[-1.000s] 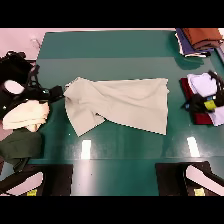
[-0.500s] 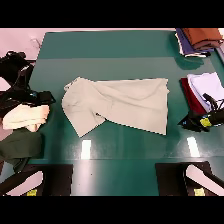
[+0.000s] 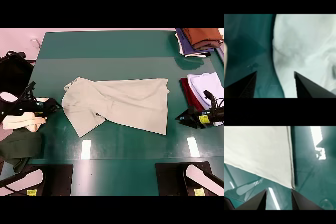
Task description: Fold the shirts.
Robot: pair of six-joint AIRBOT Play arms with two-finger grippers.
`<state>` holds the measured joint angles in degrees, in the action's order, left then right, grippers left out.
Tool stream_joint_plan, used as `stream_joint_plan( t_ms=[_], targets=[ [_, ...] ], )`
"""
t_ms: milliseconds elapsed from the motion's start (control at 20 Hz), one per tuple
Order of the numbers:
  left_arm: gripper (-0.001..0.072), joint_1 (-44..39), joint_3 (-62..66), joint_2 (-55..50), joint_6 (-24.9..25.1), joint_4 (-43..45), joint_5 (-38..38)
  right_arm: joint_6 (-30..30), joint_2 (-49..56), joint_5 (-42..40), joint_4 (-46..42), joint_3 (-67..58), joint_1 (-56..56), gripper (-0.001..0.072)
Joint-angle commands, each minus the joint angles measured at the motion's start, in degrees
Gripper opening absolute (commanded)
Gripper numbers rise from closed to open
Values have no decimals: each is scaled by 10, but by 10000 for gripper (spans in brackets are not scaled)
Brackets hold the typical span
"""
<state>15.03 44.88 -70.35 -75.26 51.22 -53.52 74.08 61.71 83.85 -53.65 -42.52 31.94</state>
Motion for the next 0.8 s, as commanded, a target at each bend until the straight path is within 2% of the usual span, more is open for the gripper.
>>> stream_joint_plan(
  t_ms=[0,300,350,450,600,700,750],
  targets=[
    [544,-14,-11,-37,33,-67,56,-2,0,12,16,-32,-3,356],
    [529,-72,-6,-70,33,-95,120,-1,0,12,13,-91,-57,355],
    [339,-72,5,-69,33,-100,112,-1,0,12,9,-93,-66,355],
    [28,-72,32,-64,35,-96,83,-1,0,12,9,-81,-66,355],
    [22,-72,90,-60,36,-52,8,0,0,13,-48,-35,-43,355],
    [22,-72,114,-43,36,-34,-14,0,0,12,-82,6,-26,357],
    [23,-72,119,-30,36,-33,-16,0,0,8,-86,28,-18,400]
  ],
)
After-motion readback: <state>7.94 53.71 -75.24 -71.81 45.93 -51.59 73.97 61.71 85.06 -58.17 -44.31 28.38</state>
